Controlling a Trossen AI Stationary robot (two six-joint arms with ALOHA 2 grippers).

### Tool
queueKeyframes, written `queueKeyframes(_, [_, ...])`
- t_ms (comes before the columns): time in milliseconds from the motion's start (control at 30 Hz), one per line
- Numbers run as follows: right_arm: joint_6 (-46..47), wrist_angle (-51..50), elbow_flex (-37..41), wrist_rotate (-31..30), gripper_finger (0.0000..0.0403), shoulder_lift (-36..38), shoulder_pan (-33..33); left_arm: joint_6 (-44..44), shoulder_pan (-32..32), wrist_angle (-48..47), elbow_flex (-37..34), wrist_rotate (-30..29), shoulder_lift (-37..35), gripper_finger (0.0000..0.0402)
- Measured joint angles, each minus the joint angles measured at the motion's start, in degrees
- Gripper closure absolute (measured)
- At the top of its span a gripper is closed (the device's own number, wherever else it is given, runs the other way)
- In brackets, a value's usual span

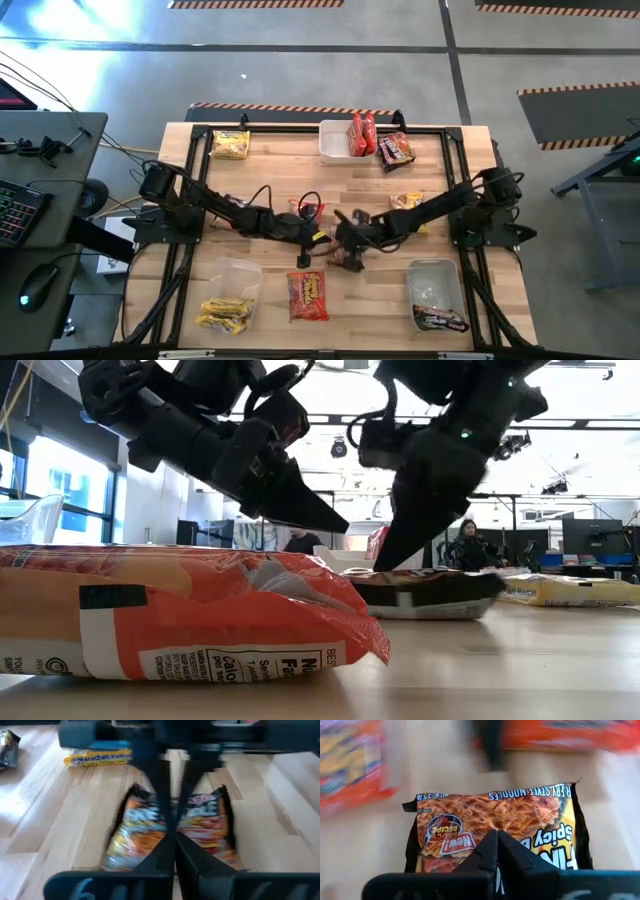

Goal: Sort Maruchan noodles
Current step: Put the black noodle pack into the gray bin

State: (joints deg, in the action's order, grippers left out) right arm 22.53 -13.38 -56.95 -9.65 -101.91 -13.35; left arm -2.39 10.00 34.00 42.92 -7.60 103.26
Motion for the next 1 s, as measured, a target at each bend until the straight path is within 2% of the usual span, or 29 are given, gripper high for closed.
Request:
queueKeyframes(133, [11.6,-0.9,1.3,-4.5,0.0402,0.2,1.8,0.0,0.2,0.1,0.0,-1.0,0.0,0.0401])
queueKeyframes(267, [16.5,-1.0,1.9,-9.5,0.0403,0.1,3.3,0.0,0.2,0.9,0.0,-1.0,0.0,0.0399])
queueKeyframes(467, [13.7,0.3,2.3,-14.8,0.0403,2.8,5.9,0.7,1.1,0.7,0.0,-0.6,0.0,0.0376])
queueKeyframes(733, [4.0,-0.6,2.8,-23.5,0.0403,13.1,5.4,2.7,3.2,0.6,0.0,-3.5,0.0,0.0314])
queueKeyframes(833, [1.9,6.3,8.0,-24.5,0.0403,17.2,3.7,2.7,3.1,1.6,0.1,-3.8,0.7,0.0292])
queueKeyframes(1000, [0.5,29.9,23.7,-22.1,0.0403,23.1,1.0,5.5,2.7,5.1,2.1,-3.8,5.2,0.0266])
